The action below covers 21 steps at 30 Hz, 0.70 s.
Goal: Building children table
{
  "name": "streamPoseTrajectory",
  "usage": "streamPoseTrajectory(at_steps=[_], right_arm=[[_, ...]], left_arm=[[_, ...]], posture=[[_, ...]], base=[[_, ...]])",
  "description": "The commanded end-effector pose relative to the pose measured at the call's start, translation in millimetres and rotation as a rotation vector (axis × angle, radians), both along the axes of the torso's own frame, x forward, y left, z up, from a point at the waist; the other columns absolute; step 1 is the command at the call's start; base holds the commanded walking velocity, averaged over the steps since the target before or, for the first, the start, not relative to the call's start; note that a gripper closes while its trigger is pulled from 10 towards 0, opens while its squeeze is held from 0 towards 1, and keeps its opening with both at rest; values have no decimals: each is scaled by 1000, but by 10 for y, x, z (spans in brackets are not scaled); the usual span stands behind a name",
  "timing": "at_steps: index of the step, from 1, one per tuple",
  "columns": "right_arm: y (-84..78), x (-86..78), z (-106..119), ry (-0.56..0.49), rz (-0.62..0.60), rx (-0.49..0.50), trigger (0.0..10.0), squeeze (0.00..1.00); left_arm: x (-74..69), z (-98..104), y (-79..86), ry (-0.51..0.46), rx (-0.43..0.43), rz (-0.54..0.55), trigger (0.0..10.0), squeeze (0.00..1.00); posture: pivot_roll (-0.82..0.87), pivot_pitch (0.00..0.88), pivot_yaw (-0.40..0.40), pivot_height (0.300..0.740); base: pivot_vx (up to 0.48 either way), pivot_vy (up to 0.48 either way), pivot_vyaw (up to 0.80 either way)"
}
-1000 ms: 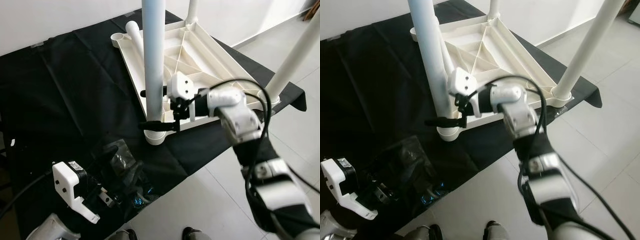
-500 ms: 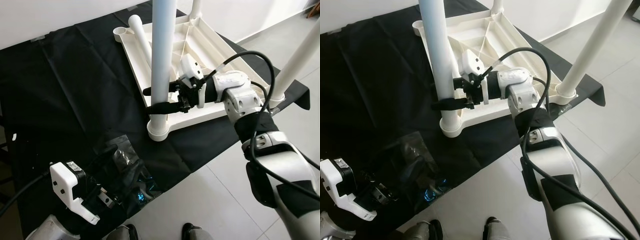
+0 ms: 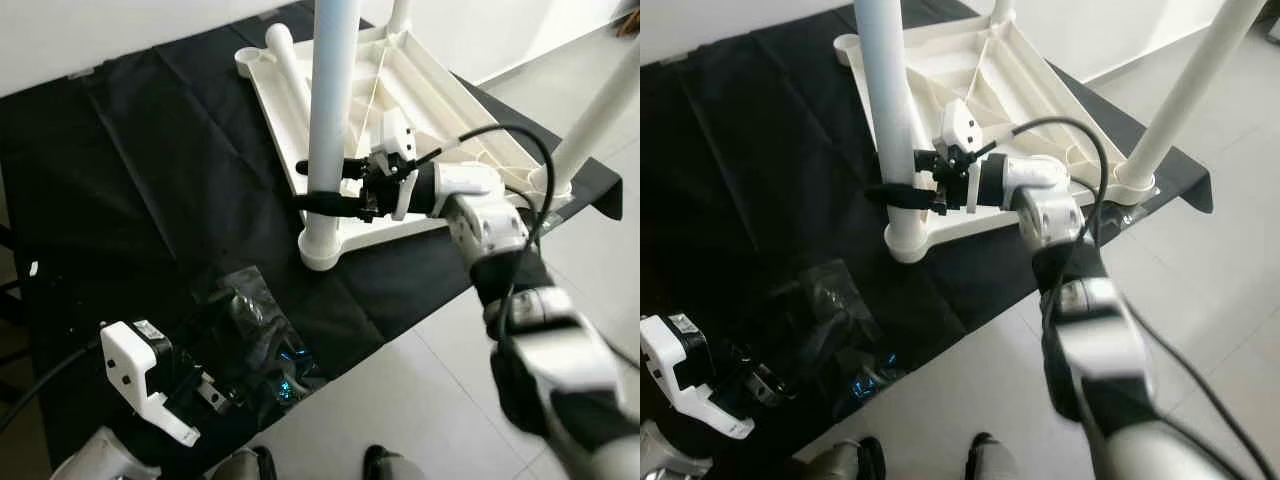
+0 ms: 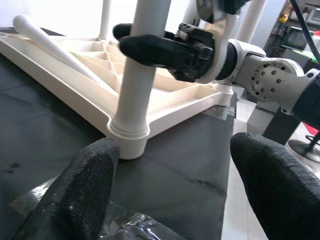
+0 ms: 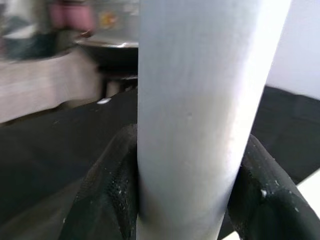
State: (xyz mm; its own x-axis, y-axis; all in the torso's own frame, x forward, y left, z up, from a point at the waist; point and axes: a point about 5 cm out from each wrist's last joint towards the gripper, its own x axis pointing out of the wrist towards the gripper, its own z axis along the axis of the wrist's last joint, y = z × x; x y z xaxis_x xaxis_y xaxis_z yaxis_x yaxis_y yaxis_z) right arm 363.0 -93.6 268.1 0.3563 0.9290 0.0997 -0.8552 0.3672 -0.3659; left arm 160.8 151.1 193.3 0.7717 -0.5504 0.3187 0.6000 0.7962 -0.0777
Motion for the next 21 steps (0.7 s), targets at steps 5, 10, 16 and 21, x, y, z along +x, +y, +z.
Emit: streamPoseTrajectory(at_steps=[5, 10, 16, 21], right_arm=[[328, -443, -594, 34, -506, -11, 0, 0], [507, -635, -636, 74, -638, 66, 0, 0], [619, -653, -591, 97, -599, 82, 0, 0], [703, -745, -540, 111, -556, 85, 7569, 0]], left_arm=[[32, -33, 25, 10, 7, -5, 10000, 0], [67, -63, 29, 12, 12, -12, 10000, 0], [70, -83, 42, 6, 11, 8, 10000, 0], [64, -86, 45, 6, 9, 7, 10000, 0]], posture=[[43, 253, 23, 740], [40, 242, 22, 740], [42, 223, 3, 740], [47, 225, 9, 740]], base=[[0, 0, 0], [0, 0, 0], [0, 0, 0], [0, 0, 0]])
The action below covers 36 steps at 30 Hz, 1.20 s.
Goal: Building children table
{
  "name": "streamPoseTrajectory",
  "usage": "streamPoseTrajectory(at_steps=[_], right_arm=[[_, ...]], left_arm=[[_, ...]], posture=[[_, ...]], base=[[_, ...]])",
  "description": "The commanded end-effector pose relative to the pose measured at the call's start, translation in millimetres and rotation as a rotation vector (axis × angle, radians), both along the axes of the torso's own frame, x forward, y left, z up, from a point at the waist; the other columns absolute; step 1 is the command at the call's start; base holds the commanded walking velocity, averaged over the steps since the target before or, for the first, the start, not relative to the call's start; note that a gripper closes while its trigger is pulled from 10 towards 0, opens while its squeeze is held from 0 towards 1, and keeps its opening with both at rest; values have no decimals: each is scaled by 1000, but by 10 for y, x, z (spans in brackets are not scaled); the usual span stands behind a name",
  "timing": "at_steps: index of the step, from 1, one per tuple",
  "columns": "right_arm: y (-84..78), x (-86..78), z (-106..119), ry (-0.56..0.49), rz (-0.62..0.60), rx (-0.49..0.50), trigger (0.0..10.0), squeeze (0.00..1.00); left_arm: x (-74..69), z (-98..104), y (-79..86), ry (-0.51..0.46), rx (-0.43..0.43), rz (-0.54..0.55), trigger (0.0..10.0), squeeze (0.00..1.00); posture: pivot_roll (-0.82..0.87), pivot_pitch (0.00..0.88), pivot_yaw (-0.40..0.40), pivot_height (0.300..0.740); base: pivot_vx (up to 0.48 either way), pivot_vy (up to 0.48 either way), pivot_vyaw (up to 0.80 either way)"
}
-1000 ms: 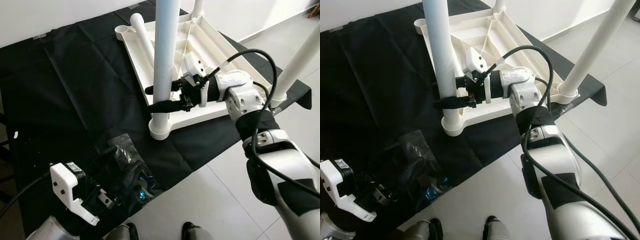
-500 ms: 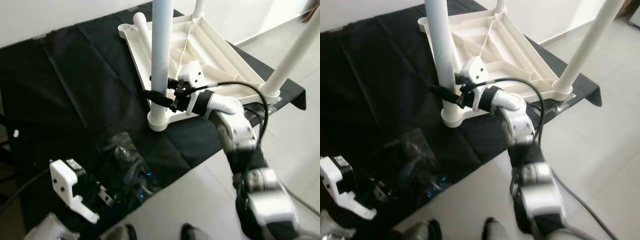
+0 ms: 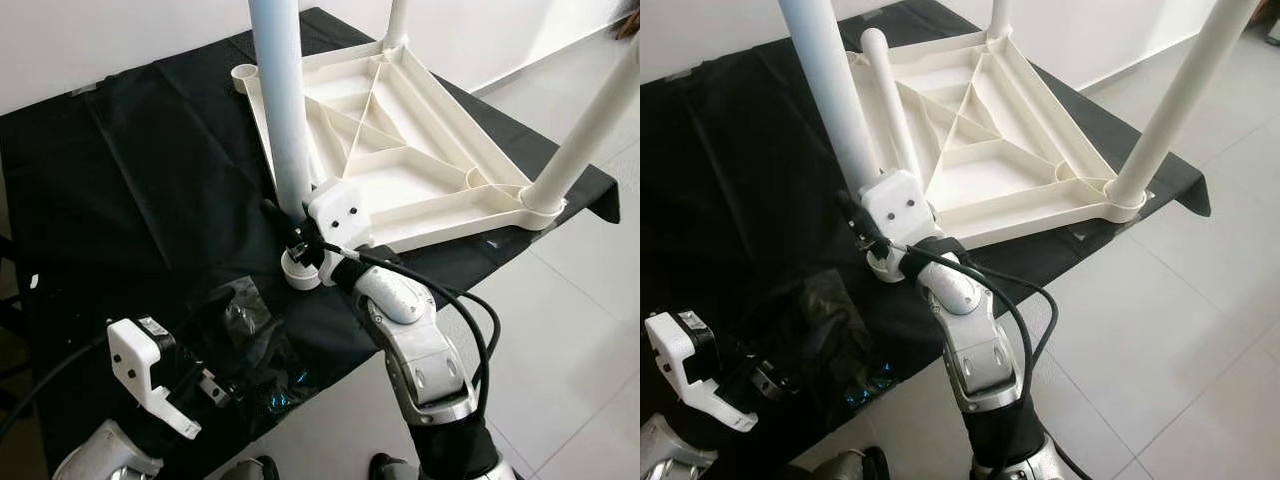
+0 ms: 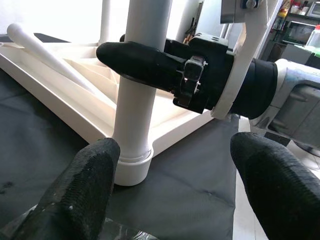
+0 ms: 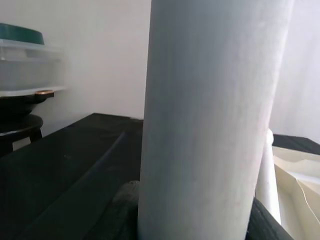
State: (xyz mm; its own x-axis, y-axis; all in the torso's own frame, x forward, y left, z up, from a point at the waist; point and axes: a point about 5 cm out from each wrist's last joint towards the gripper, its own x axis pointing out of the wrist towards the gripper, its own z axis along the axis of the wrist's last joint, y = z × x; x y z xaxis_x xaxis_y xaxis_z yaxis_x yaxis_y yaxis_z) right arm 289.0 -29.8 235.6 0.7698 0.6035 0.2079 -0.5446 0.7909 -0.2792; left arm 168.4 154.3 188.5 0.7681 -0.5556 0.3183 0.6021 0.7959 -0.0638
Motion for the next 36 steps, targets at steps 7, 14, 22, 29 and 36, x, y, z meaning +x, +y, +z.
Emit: streamPoseTrajectory(at_steps=[7, 14, 22, 29, 36], right_arm=[[-192, 259, 112, 43, 329, -147, 10000, 1000], [-485, 583, 488, -56, 479, -315, 10000, 0], [-561, 719, 635, 7, 712, -336, 10000, 0], [-562, 791, 716, 23, 818, -337, 0, 0], [-579, 820, 735, 26, 864, -351, 0, 0]], left_arm=[[-5, -31, -8, 13, -4, -1, 10000, 0], [-43, -10, -21, 10, -6, 5, 10000, 0], [-93, 17, -29, 16, -4, 2, 10000, 0], [-121, 31, -26, 22, -2, 7, 10000, 0], [-128, 41, -26, 26, -1, 11, 10000, 0]], posture=[[73, 234, 9, 740], [89, 252, 3, 740], [113, 275, 6, 740], [124, 288, 7, 740], [120, 292, 6, 740]], base=[[0, 0, 0], [0, 0, 0], [0, 0, 0], [0, 0, 0], [0, 0, 0]])
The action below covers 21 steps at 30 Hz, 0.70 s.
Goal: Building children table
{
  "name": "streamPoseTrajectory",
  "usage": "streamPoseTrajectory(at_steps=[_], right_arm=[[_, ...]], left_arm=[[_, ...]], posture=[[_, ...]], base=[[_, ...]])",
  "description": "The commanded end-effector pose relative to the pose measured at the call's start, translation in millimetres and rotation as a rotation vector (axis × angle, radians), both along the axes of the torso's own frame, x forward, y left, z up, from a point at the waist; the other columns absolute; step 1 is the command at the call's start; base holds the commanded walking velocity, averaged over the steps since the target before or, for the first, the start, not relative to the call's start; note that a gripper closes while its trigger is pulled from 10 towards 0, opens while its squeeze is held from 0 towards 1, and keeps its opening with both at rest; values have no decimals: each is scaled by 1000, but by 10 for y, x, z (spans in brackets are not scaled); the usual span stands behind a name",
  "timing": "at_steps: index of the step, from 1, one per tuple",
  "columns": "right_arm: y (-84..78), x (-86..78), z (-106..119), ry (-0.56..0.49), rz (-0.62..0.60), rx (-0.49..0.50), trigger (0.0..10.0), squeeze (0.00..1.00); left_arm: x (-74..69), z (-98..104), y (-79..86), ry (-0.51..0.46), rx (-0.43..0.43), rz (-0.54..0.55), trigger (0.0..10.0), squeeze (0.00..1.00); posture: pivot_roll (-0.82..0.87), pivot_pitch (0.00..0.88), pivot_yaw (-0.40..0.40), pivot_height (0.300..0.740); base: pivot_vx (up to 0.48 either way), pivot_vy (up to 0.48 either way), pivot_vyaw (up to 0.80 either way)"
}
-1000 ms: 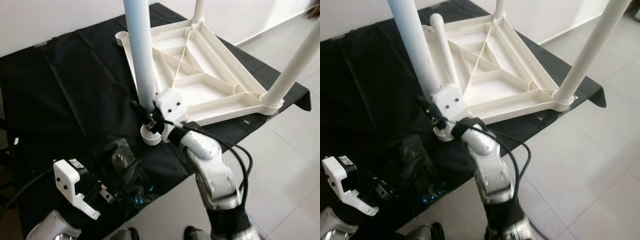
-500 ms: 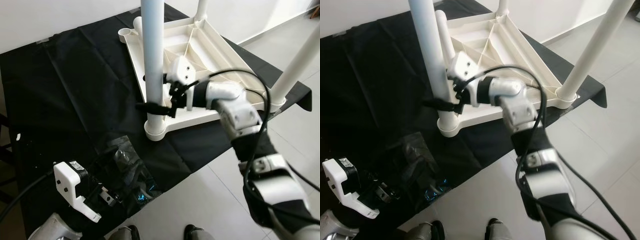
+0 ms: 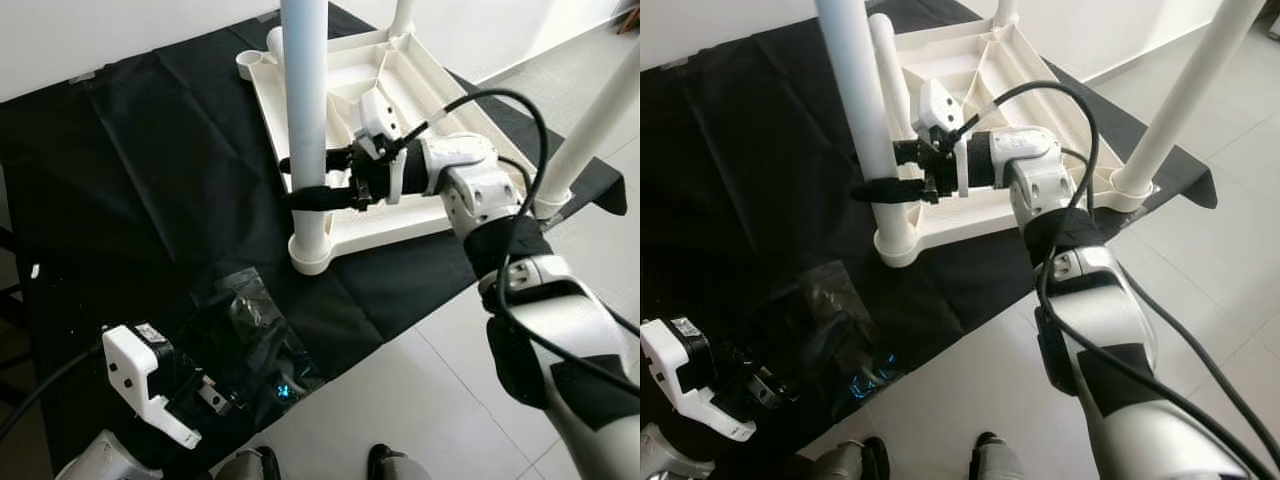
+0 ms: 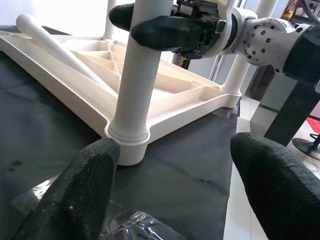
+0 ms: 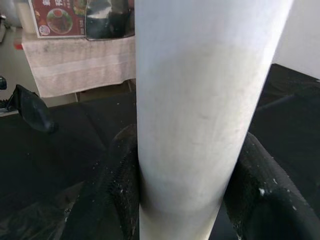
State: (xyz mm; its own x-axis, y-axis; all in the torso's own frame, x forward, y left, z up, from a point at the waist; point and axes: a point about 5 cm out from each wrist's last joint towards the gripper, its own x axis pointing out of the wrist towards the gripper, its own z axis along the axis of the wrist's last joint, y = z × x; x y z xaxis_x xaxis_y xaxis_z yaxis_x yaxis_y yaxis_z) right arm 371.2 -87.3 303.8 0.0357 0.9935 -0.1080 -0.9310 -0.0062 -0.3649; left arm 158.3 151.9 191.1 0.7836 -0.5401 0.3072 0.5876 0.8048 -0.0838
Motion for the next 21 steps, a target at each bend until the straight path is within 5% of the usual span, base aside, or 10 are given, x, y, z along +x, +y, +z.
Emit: streamPoseTrajectory(at_steps=[1, 4, 7, 12, 14, 16, 18, 21], right_arm=[[-8, 0, 47, -44, 17, -1, 0, 0], [-15, 8, 31, -48, 6, 1, 0, 0], [53, 76, -128, -52, -179, 4, 0, 0], [85, 105, -198, -38, -265, 9, 0, 0], [464, -234, -831, 131, -675, 127, 0, 0], [464, -234, -831, 131, -675, 127, 0, 0], [562, -534, -1011, 231, -905, 232, 0, 0], [674, -547, -983, 233, -897, 260, 0, 0]], left_arm=[[-25, 17, -1, 5, 8, -4, 10000, 0], [-22, 18, 0, 5, 8, -4, 10000, 0], [-20, 14, -1, 5, 7, -4, 10000, 0], [-20, 13, -2, 5, 6, -4, 10000, 0], [-2, 17, 12, 0, 4, 5, 10000, 0], [-2, 17, 12, 0, 4, 5, 10000, 0], [31, 5, 26, -1, 6, 6, 10000, 0], [56, -11, 35, 0, 8, 3, 10000, 0]], posture=[[116, 293, 7, 740], [116, 293, 7, 740], [105, 287, -7, 740], [105, 287, -7, 740], [94, 290, 0, 740], [94, 290, 0, 740], [78, 264, 19, 740], [71, 251, 19, 740]], base=[[0, 0, 0], [0, 0, 0], [0, 0, 0], [0, 0, 0], [0, 0, 0], [0, 0, 0], [0, 0, 0], [0, 0, 0]])
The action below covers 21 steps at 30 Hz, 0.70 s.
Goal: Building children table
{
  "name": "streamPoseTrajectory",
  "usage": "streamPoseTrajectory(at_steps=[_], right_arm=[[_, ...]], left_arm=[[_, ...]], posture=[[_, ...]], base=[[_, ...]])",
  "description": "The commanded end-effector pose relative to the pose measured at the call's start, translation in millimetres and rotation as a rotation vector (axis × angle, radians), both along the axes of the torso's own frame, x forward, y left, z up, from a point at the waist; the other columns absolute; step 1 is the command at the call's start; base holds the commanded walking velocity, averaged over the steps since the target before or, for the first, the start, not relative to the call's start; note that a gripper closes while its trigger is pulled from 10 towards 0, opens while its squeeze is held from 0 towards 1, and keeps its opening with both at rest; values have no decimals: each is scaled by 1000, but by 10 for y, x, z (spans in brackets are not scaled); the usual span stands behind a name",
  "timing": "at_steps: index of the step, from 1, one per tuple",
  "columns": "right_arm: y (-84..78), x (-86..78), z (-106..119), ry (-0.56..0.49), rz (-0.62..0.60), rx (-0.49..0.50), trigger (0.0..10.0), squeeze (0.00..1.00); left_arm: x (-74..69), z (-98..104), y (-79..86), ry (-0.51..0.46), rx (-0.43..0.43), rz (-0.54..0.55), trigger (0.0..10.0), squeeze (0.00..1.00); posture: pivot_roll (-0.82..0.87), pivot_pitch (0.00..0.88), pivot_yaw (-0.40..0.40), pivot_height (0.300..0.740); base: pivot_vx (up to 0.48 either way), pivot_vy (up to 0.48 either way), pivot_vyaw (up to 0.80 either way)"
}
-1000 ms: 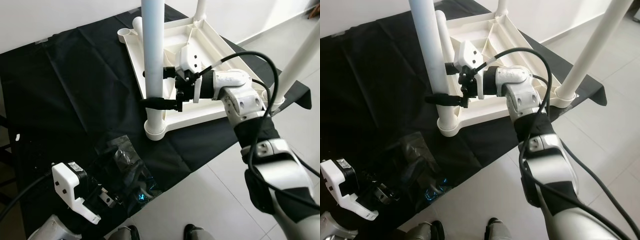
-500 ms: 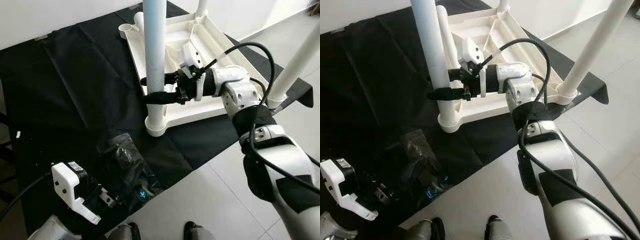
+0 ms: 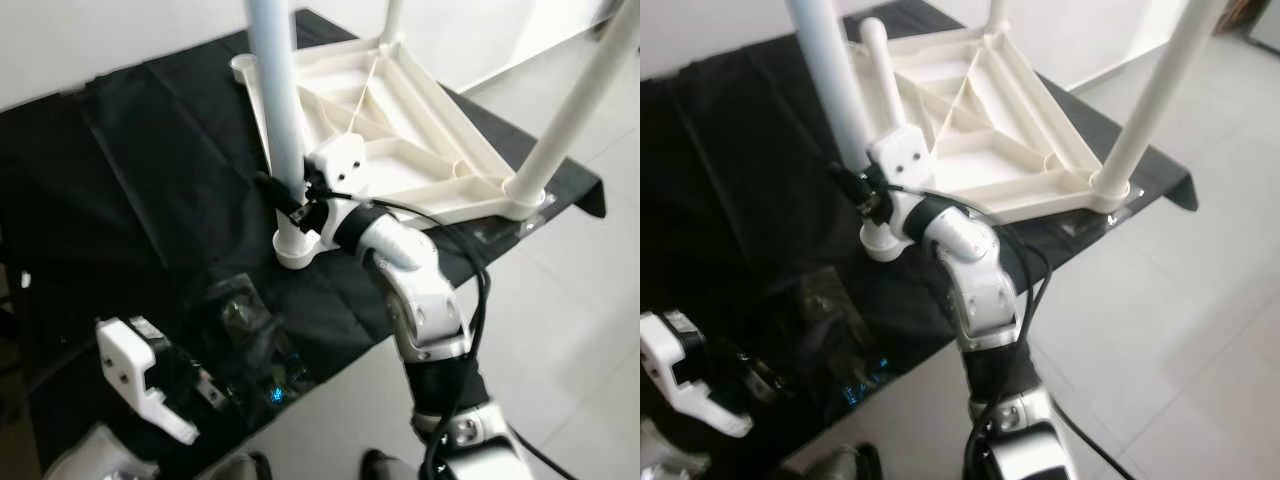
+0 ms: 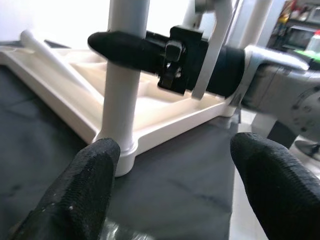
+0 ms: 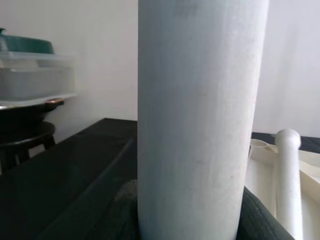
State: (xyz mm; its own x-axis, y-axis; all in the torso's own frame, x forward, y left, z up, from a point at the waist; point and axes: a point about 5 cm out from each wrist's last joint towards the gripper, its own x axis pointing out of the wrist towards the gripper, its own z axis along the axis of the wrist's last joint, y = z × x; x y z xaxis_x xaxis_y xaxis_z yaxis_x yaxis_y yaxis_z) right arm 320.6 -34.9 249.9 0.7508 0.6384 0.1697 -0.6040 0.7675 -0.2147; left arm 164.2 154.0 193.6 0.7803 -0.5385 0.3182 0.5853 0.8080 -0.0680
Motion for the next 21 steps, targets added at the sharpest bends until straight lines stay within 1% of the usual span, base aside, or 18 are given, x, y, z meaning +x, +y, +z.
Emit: streamPoseTrajectory(at_steps=[1, 2, 3, 5, 6, 9, 10, 11, 12, 13, 14, 15, 16, 17, 18, 20, 21], right_arm=[[253, -27, -412, 218, -25, 43, 0, 0], [353, -8, -367, 206, 4, 53, 0, 0], [353, -8, -367, 206, 4, 53, 0, 0], [467, 8, -307, 194, 41, 72, 0, 0], [467, 8, -307, 194, 41, 72, 0, 0], [538, -31, -233, 202, 71, 76, 0, 0], [536, -36, -215, 198, 66, 77, 1922, 0], [536, -36, -215, 198, 66, 77, 1922, 0], [532, -85, -205, 203, 40, 73, 4118, 0], [532, -85, -205, 203, 40, 73, 4118, 0], [522, -127, -193, 204, 23, 72, 10000, 0], [522, -127, -193, 204, 23, 72, 10000, 0], [488, -187, -179, 202, 8, 78, 10000, 0], [488, -187, -179, 202, 8, 78, 10000, 0], [464, -198, -191, 202, 16, 85, 10000, 1000], [411, -207, -226, 196, 24, 101, 10000, 1000], [357, -223, -256, 183, 39, 114, 10000, 1000]], left_arm=[[25, -54, 21, 18, 3, -4, 10000, 0], [50, -71, 24, 18, 3, -6, 10000, 0], [50, -71, 24, 18, 3, -6, 10000, 0], [77, -95, 24, 15, 8, -1, 10000, 0], [77, -95, 24, 15, 8, -1, 10000, 0], [91, -116, 28, 13, 13, 10, 10000, 0], [91, -120, 28, 14, 12, 10, 10000, 0], [91, -120, 28, 14, 12, 10, 10000, 0], [95, -132, 33, 16, 11, 8, 10000, 0], [95, -132, 33, 16, 11, 8, 10000, 0], [103, -145, 37, 19, 11, 5, 10000, 0], [103, -145, 37, 19, 11, 5, 10000, 0], [129, -168, 45, 22, 11, -2, 10000, 0], [129, -168, 45, 22, 11, -2, 10000, 0], [142, -179, 50, 24, 11, -4, 10000, 0], [165, -203, 60, 27, 14, -4, 10000, 0], [185, -227, 71, 27, 18, 5, 10000, 0]], posture=[[64, 233, 15, 740], [66, 223, 11, 740], [66, 223, 11, 740], [68, 208, 3, 740], [68, 208, 3, 740], [65, 205, 3, 740], [56, 201, 3, 740], [56, 201, 3, 740], [34, 186, 12, 740], [34, 186, 12, 740], [31, 181, 19, 740], [31, 181, 19, 740], [29, 174, 28, 740], [29, 174, 28, 740], [29, 165, 35, 740], [30, 155, 37, 740], [30, 144, 37, 740]], base=[[0, 0, 0], [0, 0, 0], [0, 0, 0], [0, 0, 0], [0, 0, 0], [0, 0, 0], [0, 0, 0], [0, 0, 0], [0, 0, 0], [0, 0, 0], [0, 0, 0], [0, 0, 0], [0, 0, 0], [0, 0, 0], [0, 0, 0], [0, 0, 0], [0, 0, 0]])
